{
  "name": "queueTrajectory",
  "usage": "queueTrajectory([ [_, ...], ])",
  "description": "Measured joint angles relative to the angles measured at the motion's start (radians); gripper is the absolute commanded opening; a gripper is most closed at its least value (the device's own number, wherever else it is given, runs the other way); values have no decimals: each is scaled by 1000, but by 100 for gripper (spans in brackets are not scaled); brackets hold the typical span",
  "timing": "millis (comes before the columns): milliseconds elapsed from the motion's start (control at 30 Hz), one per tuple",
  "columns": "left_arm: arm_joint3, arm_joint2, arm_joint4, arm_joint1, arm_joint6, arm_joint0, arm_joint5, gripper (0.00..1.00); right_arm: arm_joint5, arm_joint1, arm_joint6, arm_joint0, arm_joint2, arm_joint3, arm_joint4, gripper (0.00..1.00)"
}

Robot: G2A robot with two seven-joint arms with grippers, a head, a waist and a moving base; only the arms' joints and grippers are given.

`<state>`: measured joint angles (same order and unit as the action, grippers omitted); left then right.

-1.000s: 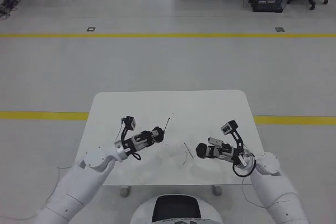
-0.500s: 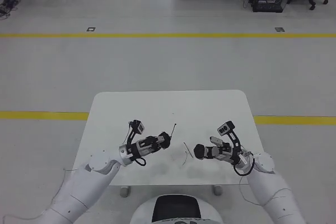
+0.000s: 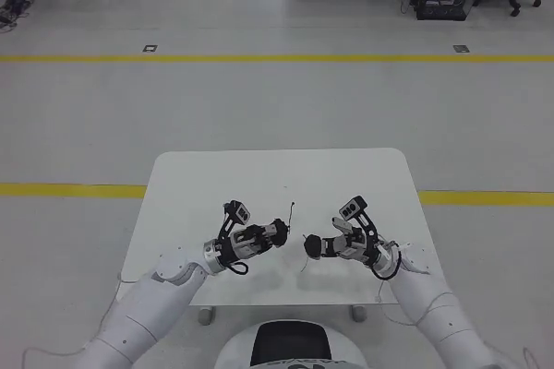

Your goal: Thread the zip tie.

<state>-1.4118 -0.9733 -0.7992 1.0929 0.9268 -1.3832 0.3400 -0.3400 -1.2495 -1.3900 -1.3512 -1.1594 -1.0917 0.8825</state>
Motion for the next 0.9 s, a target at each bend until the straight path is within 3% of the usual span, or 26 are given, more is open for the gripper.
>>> queueTrajectory([
  [233, -11, 27, -25, 11, -40, -11, 0, 0, 0, -6, 13, -14, 17, -45, 9, 100],
  [400, -2, 35, -89, 38, -44, -11, 0, 0, 0, -16, -1, -9, 40, -47, 67, 100],
  [567, 16, 22, -118, 63, -5, -14, 0, 0, 0, -18, 0, 6, 63, -32, 102, 100],
  [600, 22, 17, -122, 68, 7, -14, 0, 0, 0, -19, 0, 7, 68, -31, 115, 98],
  [800, 49, 1, -148, 94, 73, -16, 0, 0, 0, -20, 0, 19, 92, -21, 147, 54],
  [900, 62, -8, -164, 104, 105, -19, 0, 0, 0, -21, 0, 24, 101, -18, 155, 48],
])
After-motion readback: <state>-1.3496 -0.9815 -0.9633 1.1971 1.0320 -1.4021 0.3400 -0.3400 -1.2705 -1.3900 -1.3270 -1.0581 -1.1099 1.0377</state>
